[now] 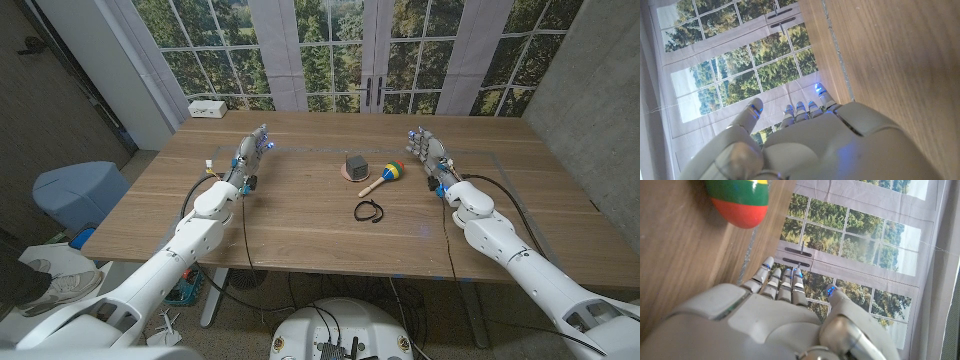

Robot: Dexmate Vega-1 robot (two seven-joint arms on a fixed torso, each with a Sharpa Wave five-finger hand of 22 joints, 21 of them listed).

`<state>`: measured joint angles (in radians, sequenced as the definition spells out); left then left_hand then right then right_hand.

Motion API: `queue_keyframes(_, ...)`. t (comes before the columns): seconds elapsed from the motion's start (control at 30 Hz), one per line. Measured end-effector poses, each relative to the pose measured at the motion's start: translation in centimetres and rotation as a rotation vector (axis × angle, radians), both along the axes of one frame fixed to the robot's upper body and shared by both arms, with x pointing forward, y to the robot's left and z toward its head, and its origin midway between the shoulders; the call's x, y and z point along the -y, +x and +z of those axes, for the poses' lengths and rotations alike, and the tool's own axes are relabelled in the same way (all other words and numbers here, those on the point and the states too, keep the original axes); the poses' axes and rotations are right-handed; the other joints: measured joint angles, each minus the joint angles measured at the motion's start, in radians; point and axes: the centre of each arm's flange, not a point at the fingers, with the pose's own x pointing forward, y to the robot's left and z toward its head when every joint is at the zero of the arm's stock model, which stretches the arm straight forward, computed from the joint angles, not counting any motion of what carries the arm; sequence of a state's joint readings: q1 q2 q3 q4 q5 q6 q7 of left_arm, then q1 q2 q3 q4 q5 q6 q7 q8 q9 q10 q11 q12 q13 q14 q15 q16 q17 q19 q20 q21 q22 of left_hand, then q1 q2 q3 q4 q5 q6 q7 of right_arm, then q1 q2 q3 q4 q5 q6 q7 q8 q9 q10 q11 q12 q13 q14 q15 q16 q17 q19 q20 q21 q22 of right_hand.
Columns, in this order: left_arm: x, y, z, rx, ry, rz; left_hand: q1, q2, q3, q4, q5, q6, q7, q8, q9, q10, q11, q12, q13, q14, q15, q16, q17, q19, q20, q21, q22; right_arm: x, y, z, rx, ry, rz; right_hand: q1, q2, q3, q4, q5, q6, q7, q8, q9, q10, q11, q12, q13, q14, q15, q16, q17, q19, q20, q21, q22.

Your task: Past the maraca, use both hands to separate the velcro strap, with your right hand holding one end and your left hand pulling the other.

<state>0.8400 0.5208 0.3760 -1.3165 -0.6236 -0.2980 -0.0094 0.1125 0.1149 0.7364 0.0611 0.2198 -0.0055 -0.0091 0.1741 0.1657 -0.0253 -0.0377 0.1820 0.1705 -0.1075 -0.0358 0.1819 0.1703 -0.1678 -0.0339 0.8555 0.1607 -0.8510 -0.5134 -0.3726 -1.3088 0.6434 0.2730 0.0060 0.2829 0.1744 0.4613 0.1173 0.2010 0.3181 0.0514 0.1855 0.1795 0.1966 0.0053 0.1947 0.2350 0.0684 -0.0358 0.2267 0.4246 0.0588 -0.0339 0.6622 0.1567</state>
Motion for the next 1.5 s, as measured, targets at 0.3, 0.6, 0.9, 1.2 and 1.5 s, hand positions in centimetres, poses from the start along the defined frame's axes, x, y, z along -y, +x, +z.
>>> queue_keyframes(0.3,0.3,-0.8,0.7,0.030,0.035,0.010,0.000,0.000,0.005,-0.008,0.000,0.034,-0.028,0.008,0.000,0.028,-0.012,0.008,0.000,0.026,0.000,0.008,0.000,0.000,0.000,-0.004,0.000,0.1,-0.1,-0.2,0.007,0.003,-0.015,0.012,-0.011,0.004,-0.004,0.000,0.005,0.005,0.000,0.000,0.013,0.002,0.006,-0.001,0.009,-0.002,0.008,-0.001,0.000,0.000,0.000,0.000)
queue_keyframes(0.6,0.4,-2.1,1.4,0.109,0.161,0.160,0.018,0.008,-0.013,-0.086,-0.013,0.102,-0.046,0.008,0.005,0.088,-0.005,0.022,0.003,0.112,0.003,0.015,-0.003,0.086,0.010,-0.024,0.000,0.2,-0.1,-2.0,-0.009,0.031,-0.045,0.024,0.001,0.007,-0.033,-0.006,0.028,0.018,0.008,0.000,0.042,0.024,0.013,-0.008,0.049,0.002,0.025,-0.007,0.028,-0.005,-0.012,0.004)
queue_keyframes(0.9,1.5,-3.3,2.2,0.182,0.267,0.223,0.028,0.012,-0.018,-0.117,-0.021,0.134,-0.051,0.015,0.005,0.113,-0.002,0.022,0.004,0.135,0.005,0.015,-0.003,0.108,0.018,-0.032,0.005,0.4,-0.6,-2.5,-0.002,0.043,-0.070,0.024,0.001,0.011,-0.044,-0.007,0.045,0.023,0.015,0.005,0.055,0.030,0.013,-0.013,0.062,-0.002,0.032,-0.012,0.054,-0.004,-0.012,0.004)
queue_keyframes(1.2,3.0,-4.4,2.9,0.257,0.405,0.279,0.038,0.015,-0.021,-0.148,-0.022,0.156,-0.055,0.019,0.005,0.125,-0.007,0.022,0.004,0.140,0.000,0.015,-0.008,0.121,0.023,-0.041,0.005,0.7,-1.3,-3.0,0.008,0.057,-0.091,0.024,0.001,0.011,-0.053,-0.013,0.054,0.022,0.015,0.005,0.066,0.030,0.021,-0.013,0.068,0.004,0.036,-0.012,0.063,-0.005,-0.020,0.004)
queue_keyframes(1.5,4.5,-5.7,3.8,0.340,0.532,0.320,0.049,0.012,-0.027,-0.173,-0.031,0.173,-0.065,0.019,0.004,0.135,-0.017,0.022,0.004,0.145,0.005,0.013,-0.007,0.128,0.030,-0.046,0.005,0.9,-1.8,-3.5,0.017,0.076,-0.108,0.036,0.013,0.012,-0.062,-0.012,0.057,0.025,0.015,0.005,0.066,0.030,0.021,-0.016,0.068,0.004,0.036,-0.012,0.070,0.002,-0.020,0.004)
